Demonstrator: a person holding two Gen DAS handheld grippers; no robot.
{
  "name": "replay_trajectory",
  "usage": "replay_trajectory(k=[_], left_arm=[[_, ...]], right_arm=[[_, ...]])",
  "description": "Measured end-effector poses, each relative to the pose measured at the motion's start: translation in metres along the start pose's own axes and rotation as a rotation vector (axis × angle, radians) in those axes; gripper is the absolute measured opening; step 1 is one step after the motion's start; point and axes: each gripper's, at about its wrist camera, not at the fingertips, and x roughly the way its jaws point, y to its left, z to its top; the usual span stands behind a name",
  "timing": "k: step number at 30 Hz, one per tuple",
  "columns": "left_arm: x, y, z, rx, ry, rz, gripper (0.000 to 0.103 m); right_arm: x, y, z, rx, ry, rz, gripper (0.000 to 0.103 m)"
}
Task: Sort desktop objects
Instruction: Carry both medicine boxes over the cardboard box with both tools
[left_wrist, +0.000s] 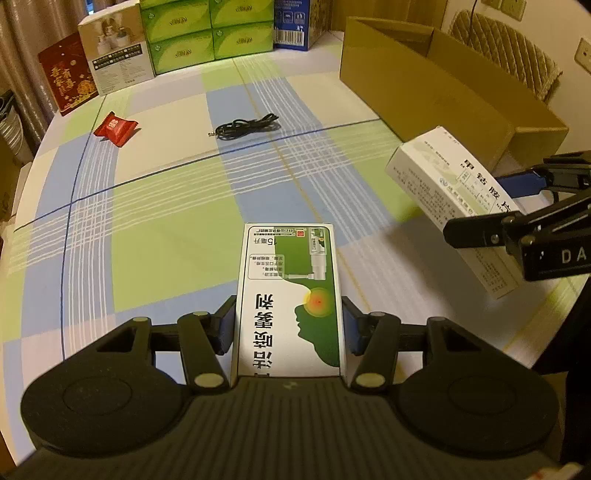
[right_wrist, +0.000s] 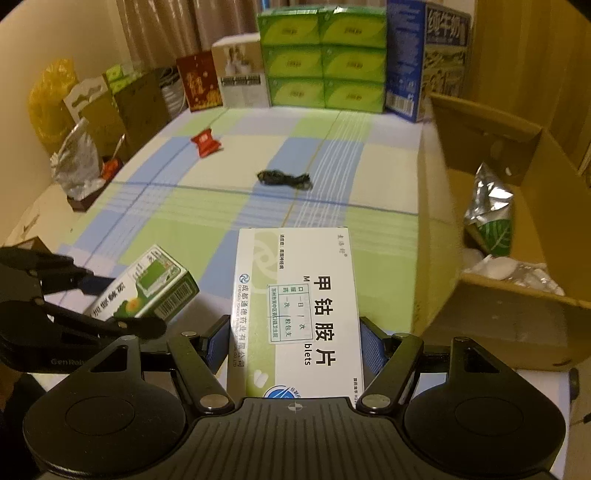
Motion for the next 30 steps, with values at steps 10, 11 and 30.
replay_trajectory(k=[10, 11, 30], left_arm=[[-0.039, -0.029, 0.011, -0.047, -0.084, -0.012, 0.05], [-0.043, -0.033, 0.012, -0.046, -0.091, -0.015, 0.05], [-0.065, -0.098, 0.037, -0.012, -0.175, -0.103, 0.05]], right_arm=[[-0.047, -0.015, -0.001, 0.04, -0.094, -0.027, 0.068], [-0.051, -0.017, -0.002, 0.045, -0.103, -0.033, 0.068], [-0.108, -0.081, -0.021, 0.151, -0.197, -0.149, 0.068]])
